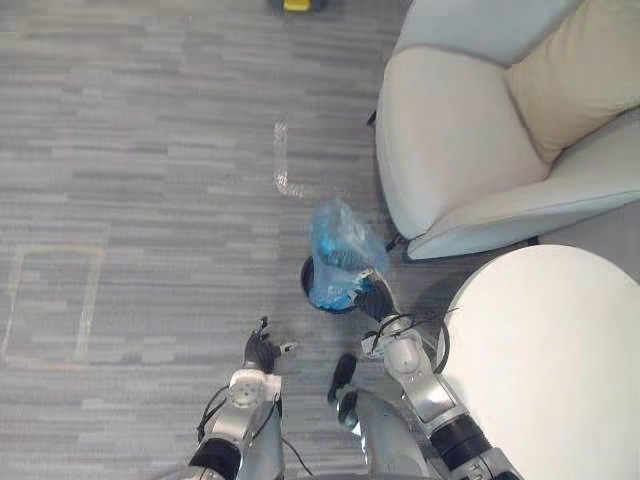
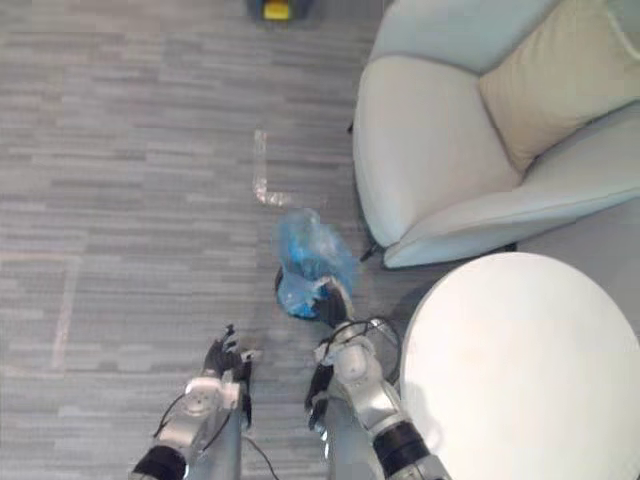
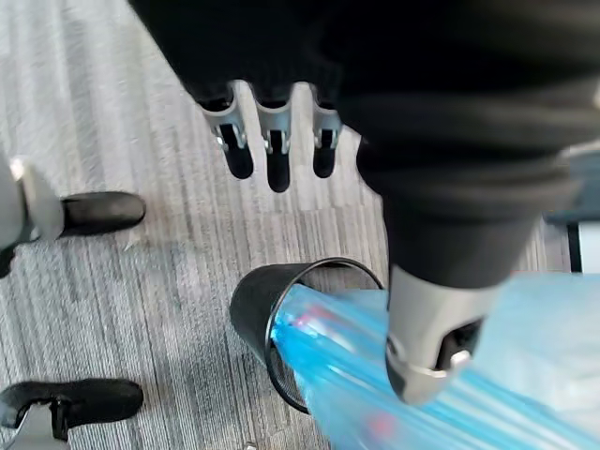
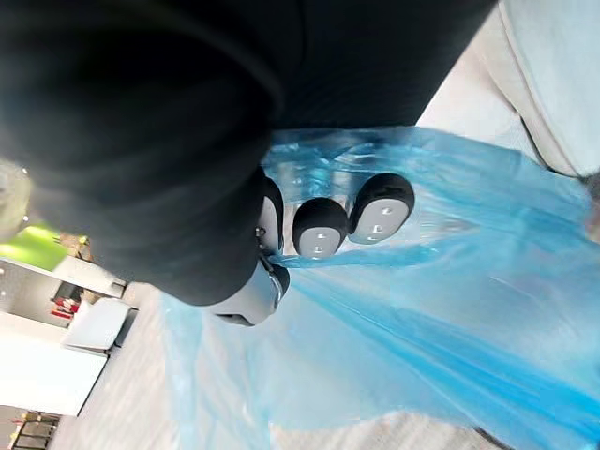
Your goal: Gather rubbish on tea table into small bin, then transfer packed bag to large trash can.
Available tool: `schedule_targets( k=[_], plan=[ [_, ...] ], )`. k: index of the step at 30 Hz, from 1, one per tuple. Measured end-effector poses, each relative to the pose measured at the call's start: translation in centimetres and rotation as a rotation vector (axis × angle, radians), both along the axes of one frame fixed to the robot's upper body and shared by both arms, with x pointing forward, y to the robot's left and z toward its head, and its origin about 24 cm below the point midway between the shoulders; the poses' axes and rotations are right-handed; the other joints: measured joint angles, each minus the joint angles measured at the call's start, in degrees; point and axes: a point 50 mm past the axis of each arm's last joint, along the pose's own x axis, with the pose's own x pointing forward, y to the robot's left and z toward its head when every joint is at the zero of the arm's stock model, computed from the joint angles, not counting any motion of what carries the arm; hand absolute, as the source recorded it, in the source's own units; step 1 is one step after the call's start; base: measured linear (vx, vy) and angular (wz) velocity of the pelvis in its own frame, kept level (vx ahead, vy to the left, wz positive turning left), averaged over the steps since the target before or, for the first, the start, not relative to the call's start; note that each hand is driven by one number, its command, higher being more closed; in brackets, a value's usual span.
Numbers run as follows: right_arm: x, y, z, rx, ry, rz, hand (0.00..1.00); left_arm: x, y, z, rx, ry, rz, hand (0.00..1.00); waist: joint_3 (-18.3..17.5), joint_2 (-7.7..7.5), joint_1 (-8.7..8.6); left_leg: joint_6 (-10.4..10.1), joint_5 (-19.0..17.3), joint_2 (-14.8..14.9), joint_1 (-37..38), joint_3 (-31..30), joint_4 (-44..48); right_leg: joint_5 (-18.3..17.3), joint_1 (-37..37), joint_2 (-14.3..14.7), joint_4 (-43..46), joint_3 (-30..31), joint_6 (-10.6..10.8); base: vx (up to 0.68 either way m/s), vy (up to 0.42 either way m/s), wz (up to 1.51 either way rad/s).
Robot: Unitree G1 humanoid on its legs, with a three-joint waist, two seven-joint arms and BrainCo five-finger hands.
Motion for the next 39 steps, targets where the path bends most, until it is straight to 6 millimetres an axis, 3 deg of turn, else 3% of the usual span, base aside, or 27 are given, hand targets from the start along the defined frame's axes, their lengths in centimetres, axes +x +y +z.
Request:
schedule_targets(
  k=[4,11,16,25,32,39],
  plan=[
    [-0.6,-0.3,0.3,0.006,0.001,0.041,1.0,0.0,-0.6,1.1,0.009,-0.057,-0.05,0.0,-3.15,0.05,-0.15,0.04,0.1,-0.34,3.77,0.86,-2.74,0.99,3.84,0.29,-3.81,0.79,0.62,0.12,0.031,-0.1],
    [-1.0,0.4,3.6,0.056,-0.12,0.182,1.0,1.0,-2.1,5.0,-0.021,-0.25,-0.112,0.0,-7.51,0.32,-0.74,0.08,0.08,-1.15,8.14,1.09,-5.59,2.19,7.82,0.4,-7.43,1.98,1.15,0.05,0.028,-0.07],
    [-1.1,0.2,3.6,0.05,-0.101,0.237,1.0,0.7,-3.0,6.9,-0.051,-0.335,-0.146,0.0,-9.04,0.63,-0.81,0.1,0.06,-1.17,10.2,1.35,-6.65,3.14,9.61,0.66,-9.1,3.28,1.31,0.0,0.007,-0.13],
    [-0.7,1.2,7.0,0.122,-0.194,0.356,1.0,1.0,-4.2,9.2,0.018,-0.465,-0.275,0.0,-11.51,1.94,-1.51,0.65,1.42,-1.69,13.89,3.24,-10.84,4.51,10.75,1.2,-10.61,5.57,1.39,-0.01,0.006,-0.14],
    [-0.1,2.9,9.7,0.173,-0.258,0.473,1.0,2.7,-4.8,11.1,0.114,-0.557,-0.37,0.0,-12.75,2.15,-2.47,0.83,2.1,-2.03,15.58,4.33,-12.27,5.22,11.54,1.17,-11.68,7.23,1.56,0.01,0.009,-0.09],
    [-0.3,3.3,11.0,0.202,-0.28,0.534,1.0,3.8,-4.5,12.3,0.214,-0.615,-0.414,0.0,-12.92,2.22,-3.14,0.89,2.12,-2.06,16.1,5.72,-12.52,6.13,11.43,1.34,-12.23,8.76,1.62,-0.01,0.002,-0.13]
  ],
)
